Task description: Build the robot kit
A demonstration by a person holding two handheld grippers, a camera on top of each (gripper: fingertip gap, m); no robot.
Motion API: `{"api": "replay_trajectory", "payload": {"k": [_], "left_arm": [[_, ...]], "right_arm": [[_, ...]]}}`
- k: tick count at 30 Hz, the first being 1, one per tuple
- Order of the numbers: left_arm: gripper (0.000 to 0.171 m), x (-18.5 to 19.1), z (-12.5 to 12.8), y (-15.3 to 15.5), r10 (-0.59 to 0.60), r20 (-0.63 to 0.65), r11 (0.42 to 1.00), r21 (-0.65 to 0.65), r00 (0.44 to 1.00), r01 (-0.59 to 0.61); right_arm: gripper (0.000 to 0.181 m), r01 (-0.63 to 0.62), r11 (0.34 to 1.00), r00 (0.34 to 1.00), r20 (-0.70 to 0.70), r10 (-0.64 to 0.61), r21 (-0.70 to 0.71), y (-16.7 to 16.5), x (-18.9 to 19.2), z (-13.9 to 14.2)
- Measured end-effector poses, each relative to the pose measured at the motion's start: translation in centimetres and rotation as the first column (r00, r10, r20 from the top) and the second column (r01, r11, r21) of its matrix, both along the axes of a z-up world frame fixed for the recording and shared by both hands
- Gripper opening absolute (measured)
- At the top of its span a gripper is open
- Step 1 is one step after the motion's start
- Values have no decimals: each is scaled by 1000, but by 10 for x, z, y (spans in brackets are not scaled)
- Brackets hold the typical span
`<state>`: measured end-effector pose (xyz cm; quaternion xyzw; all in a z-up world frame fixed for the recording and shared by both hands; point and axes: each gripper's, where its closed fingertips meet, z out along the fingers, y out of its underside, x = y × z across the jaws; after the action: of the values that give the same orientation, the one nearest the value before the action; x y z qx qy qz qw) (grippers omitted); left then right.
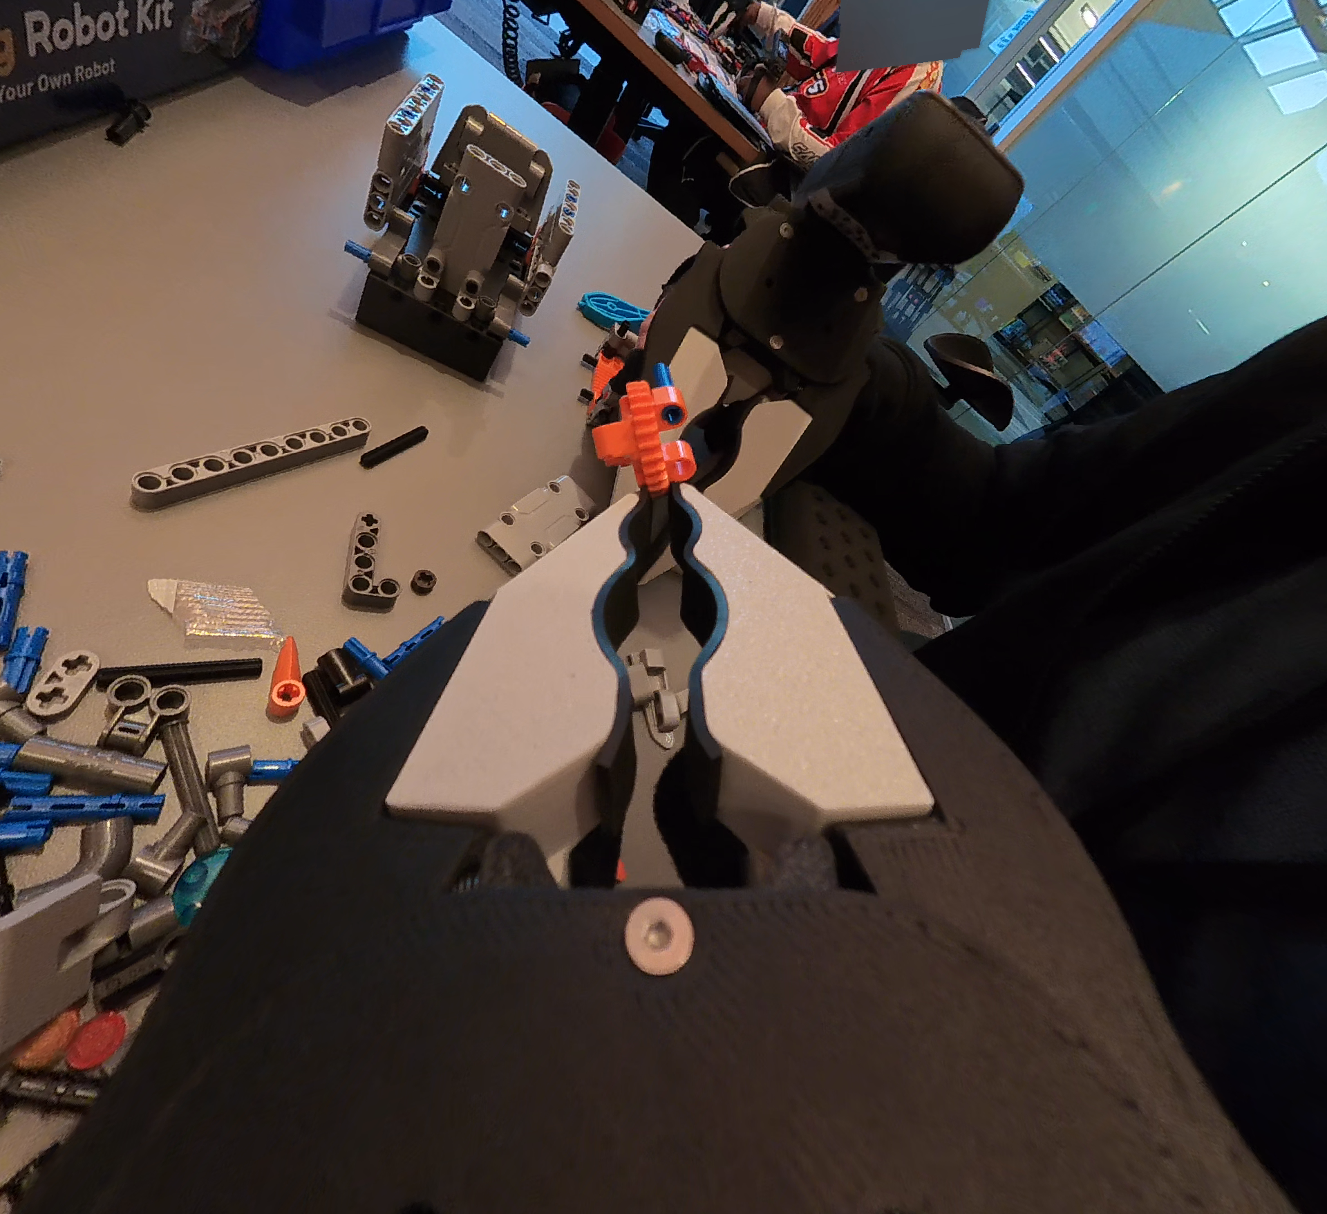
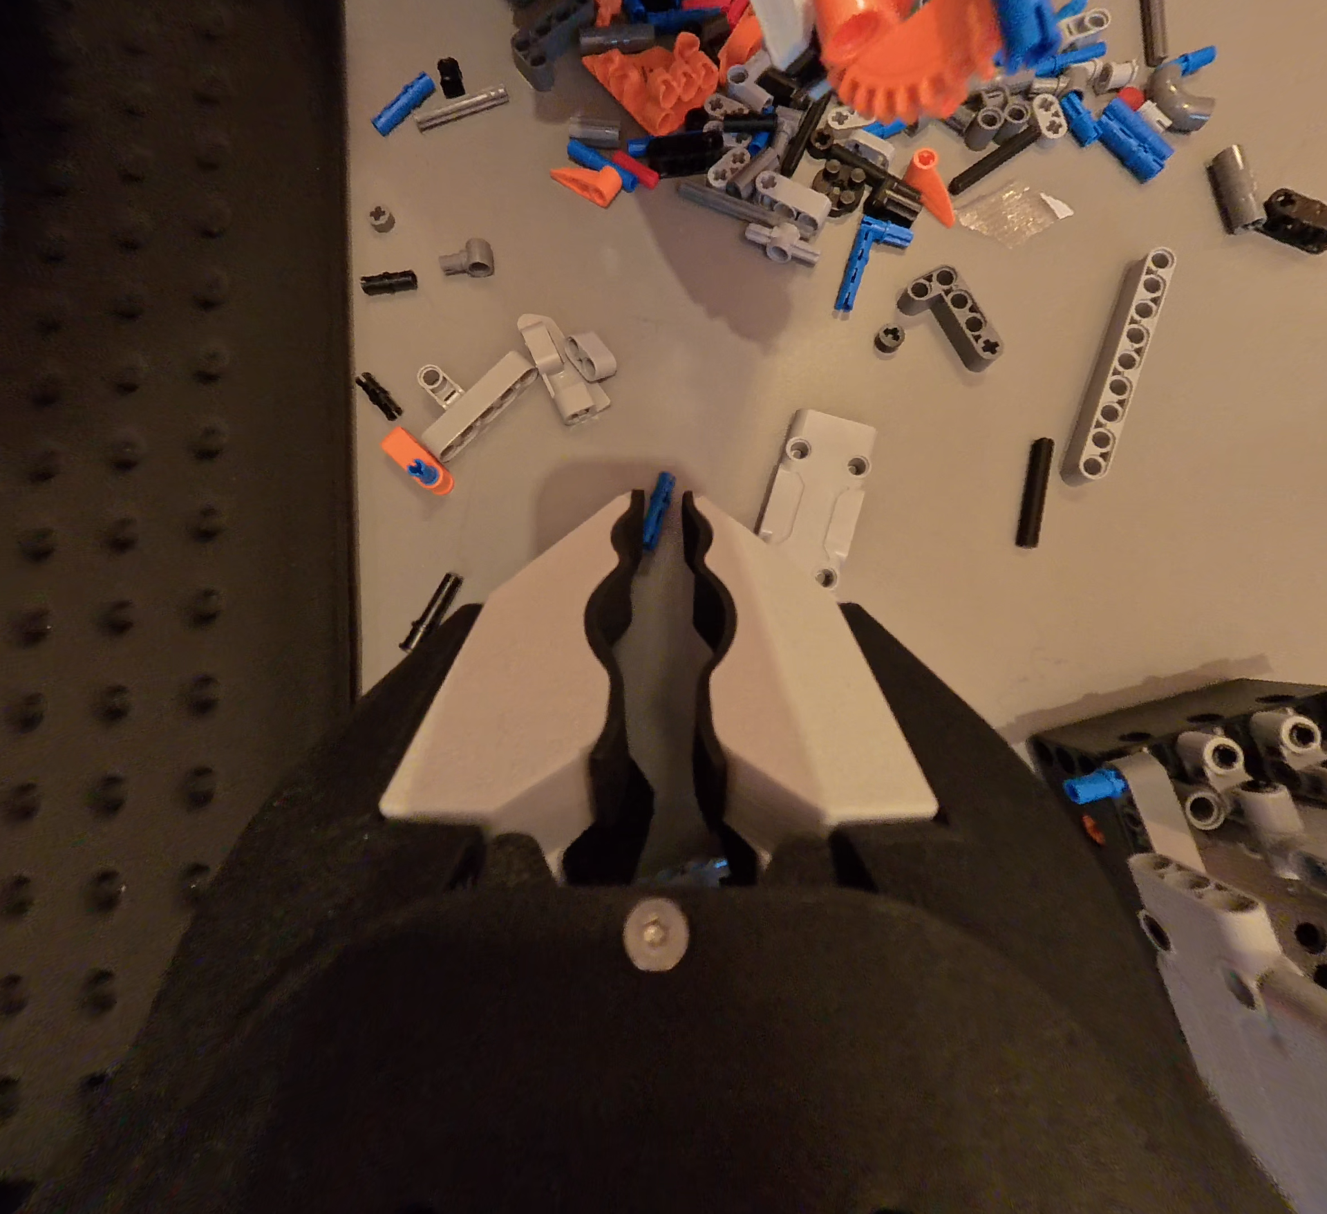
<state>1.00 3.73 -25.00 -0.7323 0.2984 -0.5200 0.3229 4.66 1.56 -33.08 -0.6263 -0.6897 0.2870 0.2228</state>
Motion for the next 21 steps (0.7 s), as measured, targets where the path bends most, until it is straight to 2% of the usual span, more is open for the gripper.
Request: {"api": "replay_trajectory", "payload": {"k": [3,5,7,10,12,16,19,21], "left_arm": [[1,0,-1,0,0,0,1000,-7,1000,0],[2,0,-2,0,-5,0,1000,-11,1000,5],[2,2,-3,-1,-13,-3,1000,-13,1000,12],[2,7,-5,-5,-33,-13,999,-17,999,33],[2,11,-8,-9,-56,-21,998,-25,998,55],[2,19,-14,-14,-85,-44,996,-32,995,83],[2,20,-14,-14,-92,-36,995,-41,995,90],[2,20,-15,-14,-93,-43,995,-41,995,91]], "right_arm": [[11,13,1000,999,-50,-13,2,2,-1,11],[8,53,998,989,-136,-50,21,11,-4,29],[6,119,992,962,-253,-106,36,23,-6,53],[17,196,980,904,-395,-164,42,36,-7,83],[17,207,975,900,-408,-157,83,36,-8,87],[7,173,974,930,-351,-113,145,29,-13,76],[3,163,977,923,-372,-102,136,27,-13,80],[8,160,979,917,-385,-102,123,26,-13,83]]}}
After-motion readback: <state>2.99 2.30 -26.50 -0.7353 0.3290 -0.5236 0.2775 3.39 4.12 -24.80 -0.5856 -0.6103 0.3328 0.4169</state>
